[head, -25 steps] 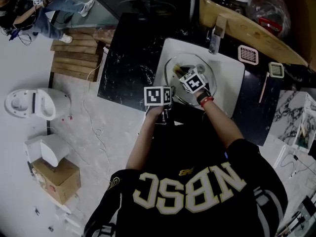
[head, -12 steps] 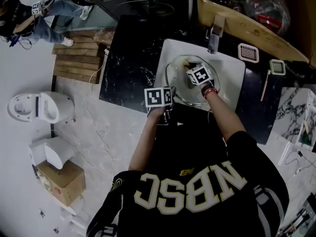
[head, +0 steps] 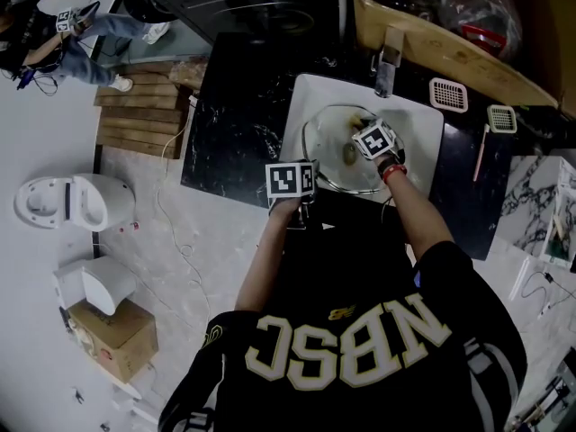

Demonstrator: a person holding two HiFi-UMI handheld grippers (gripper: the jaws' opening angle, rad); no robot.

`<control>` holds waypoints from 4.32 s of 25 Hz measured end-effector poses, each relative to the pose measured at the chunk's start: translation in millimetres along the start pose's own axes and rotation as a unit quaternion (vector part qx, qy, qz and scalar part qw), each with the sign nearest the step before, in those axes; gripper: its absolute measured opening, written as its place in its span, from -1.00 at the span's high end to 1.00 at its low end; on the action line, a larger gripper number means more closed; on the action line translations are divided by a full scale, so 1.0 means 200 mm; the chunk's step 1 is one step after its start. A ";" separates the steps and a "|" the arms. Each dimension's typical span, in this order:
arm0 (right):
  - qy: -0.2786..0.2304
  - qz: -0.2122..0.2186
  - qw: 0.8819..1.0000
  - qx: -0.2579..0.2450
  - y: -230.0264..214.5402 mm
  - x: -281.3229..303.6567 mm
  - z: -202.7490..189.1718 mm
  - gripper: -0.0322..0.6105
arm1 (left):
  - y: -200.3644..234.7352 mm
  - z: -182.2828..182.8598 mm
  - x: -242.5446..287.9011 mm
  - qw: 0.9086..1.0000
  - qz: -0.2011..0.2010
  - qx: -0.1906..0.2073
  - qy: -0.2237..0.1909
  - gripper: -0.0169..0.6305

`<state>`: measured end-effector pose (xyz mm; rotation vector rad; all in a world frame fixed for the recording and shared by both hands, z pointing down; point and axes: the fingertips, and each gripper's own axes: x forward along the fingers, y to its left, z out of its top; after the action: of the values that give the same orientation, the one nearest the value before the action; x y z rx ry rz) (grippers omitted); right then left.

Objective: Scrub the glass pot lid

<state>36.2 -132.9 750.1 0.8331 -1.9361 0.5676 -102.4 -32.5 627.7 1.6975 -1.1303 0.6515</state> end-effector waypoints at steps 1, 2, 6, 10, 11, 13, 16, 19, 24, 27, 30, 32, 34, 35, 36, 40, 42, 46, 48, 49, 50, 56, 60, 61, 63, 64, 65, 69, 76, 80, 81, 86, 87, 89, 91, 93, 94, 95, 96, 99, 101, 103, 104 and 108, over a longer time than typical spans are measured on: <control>0.008 -0.007 1.000 -0.006 -0.02 -0.01 -0.03 0.61 | 0.00 0.00 0.00 1.000 -0.001 0.000 0.000 0.54; 0.014 -0.015 1.000 -0.015 -0.05 -0.03 -0.05 0.61 | 0.00 0.00 0.00 1.000 -0.001 -0.001 -0.001 0.55; 0.051 -0.029 0.997 -0.042 -0.10 -0.10 -0.15 0.61 | 0.00 0.00 0.00 1.000 -0.004 -0.004 0.000 0.55; 0.111 0.005 0.993 -0.050 -0.03 -0.21 -0.27 0.62 | -0.01 0.00 0.00 1.000 -0.007 -0.003 0.000 0.55; 0.125 0.028 0.990 -0.050 0.02 -0.24 -0.29 0.62 | -0.01 0.00 0.00 1.000 -0.006 -0.002 0.001 0.55; 0.136 0.065 0.987 -0.061 0.11 -0.29 -0.31 0.62 | 0.00 0.00 -0.01 1.000 -0.005 -0.003 0.002 0.55; 0.143 0.098 0.983 -0.060 0.20 -0.36 -0.35 0.63 | -0.01 0.01 -0.01 1.000 -0.005 -0.003 -0.001 0.55; 0.153 0.067 0.983 -0.078 0.15 -0.43 -0.36 0.64 | -0.01 0.01 -0.01 1.000 -0.007 -0.003 -0.001 0.55; 0.137 0.150 0.975 -0.088 0.36 -0.50 -0.31 0.65 | -0.01 0.00 -0.01 1.000 -0.005 -0.002 0.002 0.55; 0.116 0.194 0.970 -0.088 0.49 -0.52 -0.24 0.64 | -0.01 0.00 -0.01 1.000 -0.002 -0.002 0.001 0.55; 0.091 0.226 0.966 -0.086 0.60 -0.50 -0.15 0.64 | 0.00 0.00 0.00 1.000 0.006 0.003 0.001 0.56; 0.085 0.229 0.965 -0.094 0.64 -0.47 -0.10 0.63 | 0.01 0.00 0.00 1.000 0.014 0.008 0.000 0.58; 0.078 0.227 0.966 -0.100 0.66 -0.42 -0.05 0.61 | 0.01 0.00 0.00 1.000 0.015 0.009 -0.001 0.58; 0.071 0.226 0.967 -0.098 0.66 -0.40 -0.02 0.61 | 0.01 0.00 0.00 1.000 0.014 0.008 0.000 0.58; 0.060 0.224 0.968 -0.094 0.66 -0.38 0.02 0.61 | 0.01 0.00 0.00 1.000 0.014 0.007 0.001 0.59; 0.020 0.205 0.976 -0.071 0.63 -0.27 0.15 0.59 | 0.01 0.00 0.00 1.000 0.019 0.008 0.000 0.60; -0.004 0.189 0.981 -0.053 0.59 -0.21 0.21 0.59 | 0.02 0.00 0.00 1.000 0.021 0.009 0.000 0.61; -0.029 0.137 0.989 -0.046 0.48 -0.09 0.28 0.58 | 0.03 -0.02 0.00 0.998 0.039 0.040 0.012 0.84; -0.031 0.109 0.992 -0.048 0.41 -0.04 0.28 0.58 | 0.03 -0.03 0.00 0.997 0.050 0.061 0.011 0.91; -0.033 0.101 0.993 -0.048 0.39 -0.02 0.28 0.58 | 0.03 -0.03 0.00 0.996 0.053 0.066 0.009 0.91; -0.032 0.096 0.994 -0.049 0.37 0.00 0.28 0.58 | 0.03 -0.03 0.00 0.996 0.054 0.067 0.009 0.91; 0.002 0.055 0.997 -0.054 0.22 -0.01 0.15 0.57 | 0.04 -0.03 0.00 0.997 0.047 0.057 0.019 0.91; 0.014 0.016 0.999 -0.045 0.04 -0.05 0.06 0.57 | 0.03 -0.03 0.00 0.997 0.049 0.062 0.018 0.91; 0.017 0.006 0.999 -0.041 -0.01 -0.06 0.02 0.56 | 0.03 -0.03 0.00 0.997 0.048 0.061 0.018 0.91; 0.028 -0.010 0.999 -0.035 -0.09 -0.10 -0.06 0.56 | 0.03 -0.03 0.00 0.997 0.046 0.060 0.019 0.91; 0.038 -0.015 0.999 -0.035 -0.11 -0.12 -0.10 0.56 | 0.03 -0.03 0.00 0.997 0.046 0.059 0.020 0.91; 0.047 -0.018 0.998 -0.038 -0.13 -0.14 -0.14 0.56 | 0.03 -0.03 0.00 0.997 0.046 0.059 0.020 0.91; 0.078 -0.016 0.995 -0.057 -0.12 -0.24 -0.27 0.56 | 0.03 -0.03 0.01 0.997 0.043 0.060 0.022 0.91; 0.118 0.087 0.988 -0.047 0.23 -0.39 -0.38 0.57 | 0.03 -0.03 0.01 0.997 0.042 0.060 0.022 0.91; 0.099 0.102 0.987 -0.078 0.38 -0.40 -0.30 0.59 | 0.02 -0.03 0.01 0.997 0.040 0.060 0.022 0.91; 0.092 0.106 0.987 -0.081 0.42 -0.40 -0.26 0.59 | 0.02 -0.03 0.01 0.997 0.040 0.060 0.021 0.91; 0.039 0.123 0.989 -0.077 0.53 -0.28 -0.06 0.56 | 0.03 -0.03 0.01 0.997 0.042 0.061 0.021 0.91; 0.030 0.121 0.989 -0.076 0.53 -0.25 -0.02 0.55 | 0.03 -0.03 0.01 0.997 0.041 0.061 0.021 0.91; 0.015 0.113 0.990 -0.078 0.51 -0.18 0.05 0.55 | 0.03 -0.03 0.01 0.997 0.041 0.062 0.021 0.91; 0.010 0.097 0.992 -0.081 0.45 -0.10 0.10 0.55 | 0.03 -0.03 0.01 0.997 0.041 0.062 0.022 0.91; 0.004 0.075 0.994 -0.076 0.36 -0.03 0.13 0.55 | 0.02 -0.03 0.01 0.997 0.040 0.063 0.021 0.91; 0.003 0.063 0.995 -0.071 0.30 -0.01 0.13 0.55 | 0.02 -0.03 0.01 0.997 0.039 0.063 0.020 0.91; 0.006 0.051 0.996 -0.066 0.24 -0.01 0.12 0.55 | 0.02 -0.03 0.01 0.997 0.038 0.064 0.020 0.91; 0.015 0.039 0.997 -0.061 0.19 -0.02 0.10 0.55 | 0.02 -0.03 0.01 0.997 0.038 0.065 0.020 0.91; 0.035 0.001 0.999 -0.039 0.04 -0.09 0.00 0.55 | 0.03 -0.03 0.01 0.997 0.036 0.064 0.022 0.91; 0.053 -0.014 0.998 -0.025 -0.03 -0.14 -0.10 0.55 | 0.03 -0.04 0.01 0.997 0.034 0.066 0.025 0.91; 0.077 0.009 0.997 -0.009 0.02 -0.21 -0.20 0.55 | 0.03 -0.03 0.01 0.996 0.031 0.076 0.027 0.91; 0.091 0.032 0.995 0.000 0.09 -0.24 -0.24 0.55 | 0.03 -0.03 0.01 0.996 0.030 0.083 0.029 0.91; 0.130 0.057 0.989 -0.033 0.32 -0.35 -0.35 0.58 | 0.02 -0.04 0.01 0.993 0.027 0.106 0.036 0.91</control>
<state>52.6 -22.0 718.0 0.5774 -1.7610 0.6428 -104.9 -26.9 635.1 1.8097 -1.0909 0.8862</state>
